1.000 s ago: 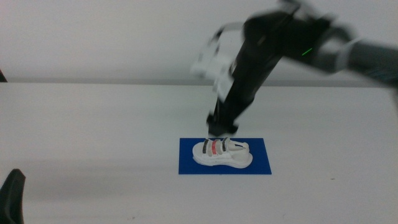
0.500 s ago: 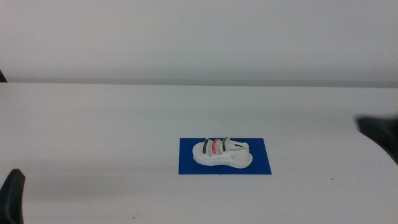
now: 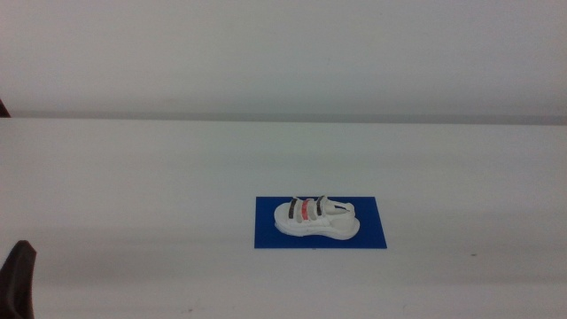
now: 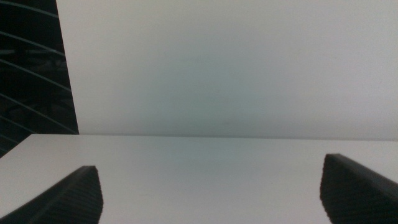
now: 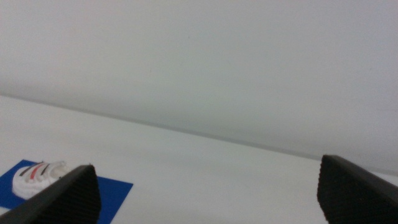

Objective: Use one arm to grab the shoe from the table and place it on the mat.

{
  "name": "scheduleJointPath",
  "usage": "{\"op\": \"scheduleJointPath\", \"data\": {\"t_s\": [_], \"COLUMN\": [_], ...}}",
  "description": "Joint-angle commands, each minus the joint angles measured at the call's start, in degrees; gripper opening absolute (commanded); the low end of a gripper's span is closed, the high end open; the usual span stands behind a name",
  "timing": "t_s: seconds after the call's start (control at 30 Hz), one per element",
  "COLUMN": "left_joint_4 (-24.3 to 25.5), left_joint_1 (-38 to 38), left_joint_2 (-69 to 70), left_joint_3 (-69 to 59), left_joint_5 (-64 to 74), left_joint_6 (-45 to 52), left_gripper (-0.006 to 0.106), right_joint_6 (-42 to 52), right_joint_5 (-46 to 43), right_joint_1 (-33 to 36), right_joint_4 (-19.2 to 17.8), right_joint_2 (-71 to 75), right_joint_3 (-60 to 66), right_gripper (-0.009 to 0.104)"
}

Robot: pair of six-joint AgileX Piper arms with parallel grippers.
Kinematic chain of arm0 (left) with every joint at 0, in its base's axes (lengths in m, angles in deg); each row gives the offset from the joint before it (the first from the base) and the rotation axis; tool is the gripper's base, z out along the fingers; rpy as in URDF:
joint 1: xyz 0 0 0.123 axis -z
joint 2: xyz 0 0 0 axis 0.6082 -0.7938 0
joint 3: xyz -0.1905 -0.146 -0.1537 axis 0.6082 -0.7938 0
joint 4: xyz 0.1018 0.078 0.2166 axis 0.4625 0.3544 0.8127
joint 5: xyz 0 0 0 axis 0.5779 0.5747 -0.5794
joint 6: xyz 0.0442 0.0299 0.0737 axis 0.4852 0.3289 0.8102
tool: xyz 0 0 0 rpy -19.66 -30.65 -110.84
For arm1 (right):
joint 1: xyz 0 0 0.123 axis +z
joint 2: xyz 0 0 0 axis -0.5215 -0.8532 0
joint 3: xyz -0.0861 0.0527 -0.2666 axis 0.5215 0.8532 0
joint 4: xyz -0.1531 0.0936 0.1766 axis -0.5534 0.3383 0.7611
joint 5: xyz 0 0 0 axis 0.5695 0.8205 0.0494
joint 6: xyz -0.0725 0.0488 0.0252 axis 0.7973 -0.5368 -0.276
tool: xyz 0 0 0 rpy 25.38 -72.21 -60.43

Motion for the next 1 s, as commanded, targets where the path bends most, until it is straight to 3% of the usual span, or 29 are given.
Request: {"op": "scheduleJointPath", "data": {"t_s": [0.0, 0.2, 0.43, 0.53, 0.97], "left_joint_4": [-0.03, -0.03, -0.03, -0.03, -0.03], "left_joint_1": [-0.23, -0.23, -0.23, -0.23, -0.23], "left_joint_2": [2.35, 2.35, 2.35, 2.35, 2.35], "left_joint_3": [-2.44, -2.44, -2.44, -2.44, -2.44], "left_joint_5": [-0.97, -0.97, -0.97, -0.97, -0.97], "left_joint_6": [-0.34, -0.34, -0.34, -0.34, -0.34], "left_gripper": [0.094, 0.094, 0.094, 0.094, 0.094], "right_joint_6": [-0.16, -0.47, -16.42, -16.92, -17.11], "right_joint_5": [-1.42, -1.72, -11.99, -16.32, -14.98], "right_joint_1": [-0.42, -0.55, -5.62, -6.84, -6.88], "right_joint_4": [-0.54, -1.08, -7.21, -7.44, -7.42], "right_joint_2": [2.31, 3.15, 3.15, 3.05, 3.05], "right_joint_3": [0.27, 1.41, 11.26, 14.98, 14.66], "right_gripper": [0.093, 0.093, 0.093, 0.093, 0.093]}}
